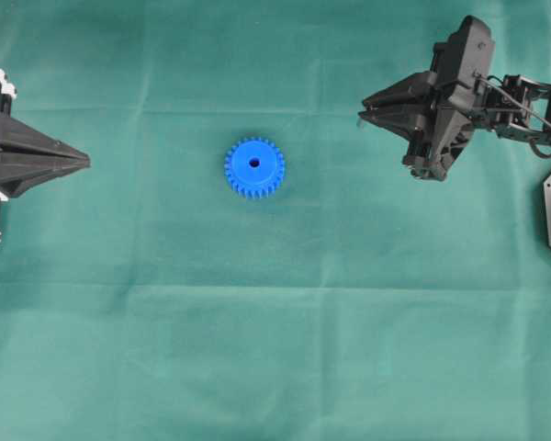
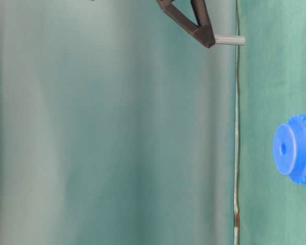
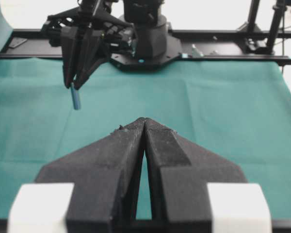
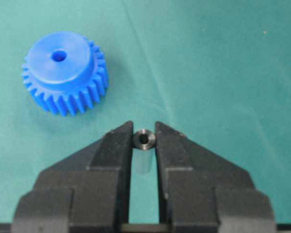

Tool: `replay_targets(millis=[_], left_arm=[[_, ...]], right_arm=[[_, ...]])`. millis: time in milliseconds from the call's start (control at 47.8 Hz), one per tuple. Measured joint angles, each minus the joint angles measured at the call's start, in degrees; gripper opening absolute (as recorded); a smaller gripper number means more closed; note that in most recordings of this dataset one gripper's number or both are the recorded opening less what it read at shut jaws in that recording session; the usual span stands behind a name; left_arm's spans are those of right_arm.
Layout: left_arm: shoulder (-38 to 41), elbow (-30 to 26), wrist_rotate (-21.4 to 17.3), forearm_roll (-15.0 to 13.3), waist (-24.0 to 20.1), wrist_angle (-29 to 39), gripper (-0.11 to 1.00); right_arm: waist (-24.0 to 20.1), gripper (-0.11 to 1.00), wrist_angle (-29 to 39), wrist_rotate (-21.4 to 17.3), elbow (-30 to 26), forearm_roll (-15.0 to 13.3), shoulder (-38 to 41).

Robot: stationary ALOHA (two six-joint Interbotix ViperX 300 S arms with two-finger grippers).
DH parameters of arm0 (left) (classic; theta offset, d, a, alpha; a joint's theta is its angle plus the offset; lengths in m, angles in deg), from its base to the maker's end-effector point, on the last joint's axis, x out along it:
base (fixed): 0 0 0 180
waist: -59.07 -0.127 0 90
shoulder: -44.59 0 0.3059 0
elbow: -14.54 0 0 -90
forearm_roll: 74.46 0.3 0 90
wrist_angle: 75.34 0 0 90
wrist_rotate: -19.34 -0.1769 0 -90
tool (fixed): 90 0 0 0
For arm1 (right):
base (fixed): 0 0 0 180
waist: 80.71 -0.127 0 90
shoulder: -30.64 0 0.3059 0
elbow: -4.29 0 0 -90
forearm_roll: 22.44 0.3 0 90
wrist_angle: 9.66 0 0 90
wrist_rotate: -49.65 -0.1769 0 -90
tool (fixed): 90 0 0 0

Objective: Insert the shaft placed at a random location into the center hole of the medium gear at another random location.
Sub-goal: 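Lower the right gripper over the silver shaft and close on it, then lift the shaft and carry it left over the blue gear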

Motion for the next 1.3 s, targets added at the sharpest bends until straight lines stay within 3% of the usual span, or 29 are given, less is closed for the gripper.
replay_targets(millis=[439,1024,1296], left_arm=[[0.09,0.00,0.00,0.00,0.09,0.35,0.00],[0.09,0.00,0.00,0.00,0.09,1.41,0.00],[0.00,0.00,0.00,0.00,0.00,1.41,0.00]], right_arm=[[-1.41,0.13,0.00,0.00,-2.64,0.26,3.43],[-7.38,0.13,-0.79,0.00,-20.04,0.44,19.95],[-8.17,0.13,-0.70,0.00,-24.26,0.44,23.47]])
